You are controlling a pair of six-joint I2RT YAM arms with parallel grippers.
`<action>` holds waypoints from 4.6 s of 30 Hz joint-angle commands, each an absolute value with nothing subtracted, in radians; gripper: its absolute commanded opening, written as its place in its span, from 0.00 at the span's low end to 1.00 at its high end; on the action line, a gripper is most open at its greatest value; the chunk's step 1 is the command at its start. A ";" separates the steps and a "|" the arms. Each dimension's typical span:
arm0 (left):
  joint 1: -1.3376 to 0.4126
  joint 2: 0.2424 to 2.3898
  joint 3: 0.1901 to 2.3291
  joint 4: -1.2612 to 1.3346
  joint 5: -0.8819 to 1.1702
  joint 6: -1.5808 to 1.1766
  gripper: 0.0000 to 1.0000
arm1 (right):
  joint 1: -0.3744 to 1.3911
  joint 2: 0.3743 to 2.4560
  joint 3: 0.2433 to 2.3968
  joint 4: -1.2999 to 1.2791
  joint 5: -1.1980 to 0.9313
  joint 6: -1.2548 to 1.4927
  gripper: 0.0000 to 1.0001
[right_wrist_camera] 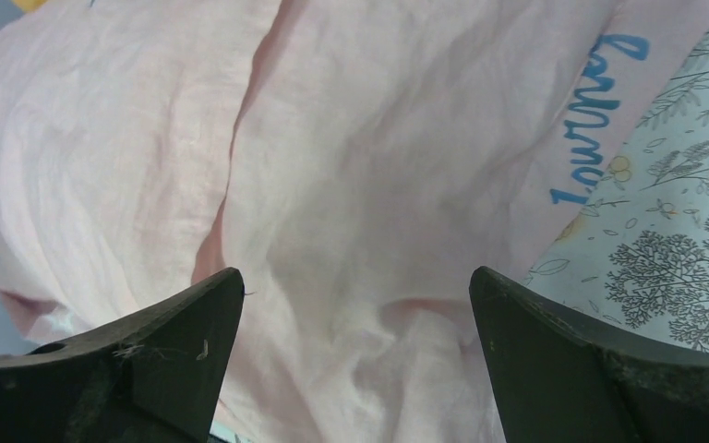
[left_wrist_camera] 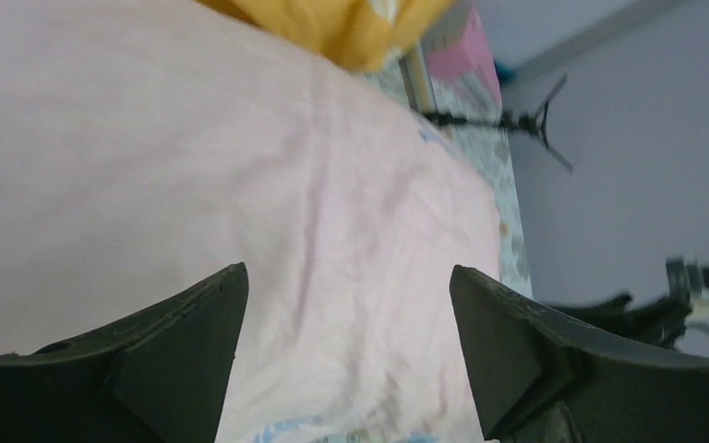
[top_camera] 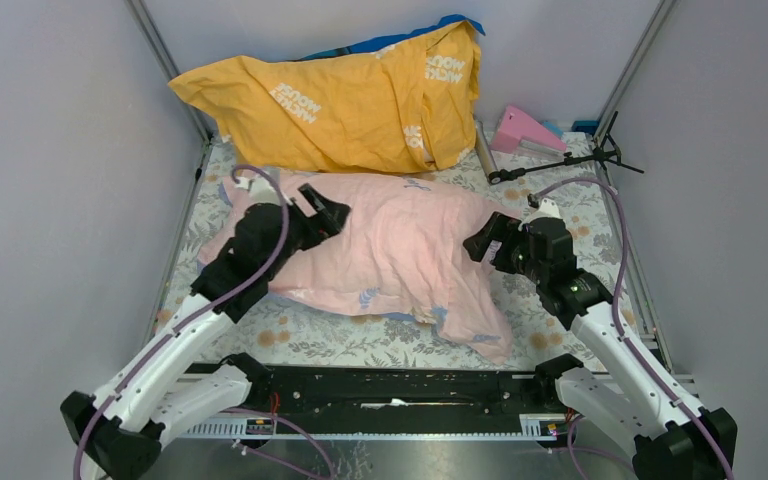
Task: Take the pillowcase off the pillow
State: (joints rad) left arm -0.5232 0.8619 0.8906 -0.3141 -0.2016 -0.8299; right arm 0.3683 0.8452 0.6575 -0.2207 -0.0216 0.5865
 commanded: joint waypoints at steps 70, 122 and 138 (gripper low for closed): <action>-0.878 1.323 1.041 -0.416 -0.281 -0.512 0.38 | 0.438 0.889 0.878 -0.234 -0.153 0.475 0.83; -1.093 1.555 1.554 -0.581 -0.326 -0.321 0.78 | 0.451 0.691 0.403 -0.143 0.003 0.624 0.00; -1.043 1.717 1.462 -0.505 -0.284 -0.377 0.92 | 0.451 0.668 0.397 -0.155 0.003 0.623 0.00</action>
State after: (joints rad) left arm -1.0660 1.6268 1.4391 -0.4400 -0.1539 -0.3405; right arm 0.4561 0.6819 0.4057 -0.1211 0.0147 0.6365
